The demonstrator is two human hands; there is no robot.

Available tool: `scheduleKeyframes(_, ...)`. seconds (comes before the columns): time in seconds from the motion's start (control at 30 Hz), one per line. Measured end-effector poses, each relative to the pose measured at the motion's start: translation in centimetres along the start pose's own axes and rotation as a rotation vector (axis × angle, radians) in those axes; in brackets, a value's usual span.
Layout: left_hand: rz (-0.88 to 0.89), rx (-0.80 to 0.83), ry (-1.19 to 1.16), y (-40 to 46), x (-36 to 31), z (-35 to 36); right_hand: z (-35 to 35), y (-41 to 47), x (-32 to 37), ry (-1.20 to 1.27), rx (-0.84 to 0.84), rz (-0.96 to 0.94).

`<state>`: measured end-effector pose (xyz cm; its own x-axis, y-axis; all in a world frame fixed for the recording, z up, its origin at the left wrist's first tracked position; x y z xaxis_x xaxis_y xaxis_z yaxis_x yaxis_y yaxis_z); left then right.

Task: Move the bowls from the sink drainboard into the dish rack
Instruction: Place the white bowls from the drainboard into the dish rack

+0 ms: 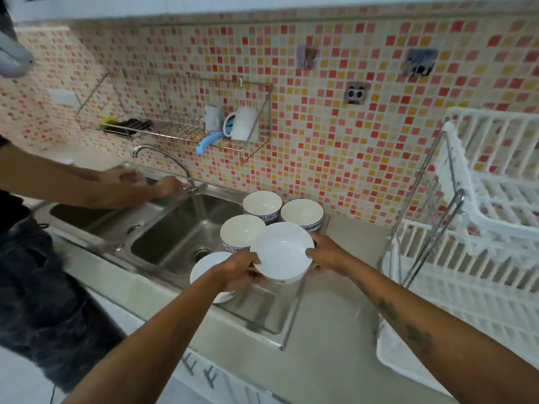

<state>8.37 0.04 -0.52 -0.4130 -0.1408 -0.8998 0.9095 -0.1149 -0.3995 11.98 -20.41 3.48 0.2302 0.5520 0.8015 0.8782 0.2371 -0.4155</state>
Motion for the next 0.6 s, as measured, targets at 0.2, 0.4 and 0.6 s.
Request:
scheduleKeyframes(0.2, 0.057, 0.508, -0.259, -2.1, -11.7, 5.6, -6.6, -7.9, 9.3, -0.124, -0.383, -0.253)
scheduleKeyframes(0.4, 0.161, 0.852, -0.159, -5.9, -20.7, 15.6, -13.9, -17.7, 14.0, -0.094, -0.718, -0.318)
scheduleKeyframes(0.6, 0.190, 0.918, 0.052, -7.8, -24.2, 24.7, -20.1, -25.6, 12.0, 0.015, -0.919, -0.336)
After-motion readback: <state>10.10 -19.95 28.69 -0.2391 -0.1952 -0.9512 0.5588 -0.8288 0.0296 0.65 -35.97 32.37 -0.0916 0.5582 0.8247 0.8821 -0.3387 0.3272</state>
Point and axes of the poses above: each hand's wrist, its own y-axis towards the middle knuckle, its own z-axis out of the palm, x = y × z, the point moved 3 cm from there along y, towards the middle knuckle, and after that the axes turned 6 degrees about z, right-handed, at the moved point
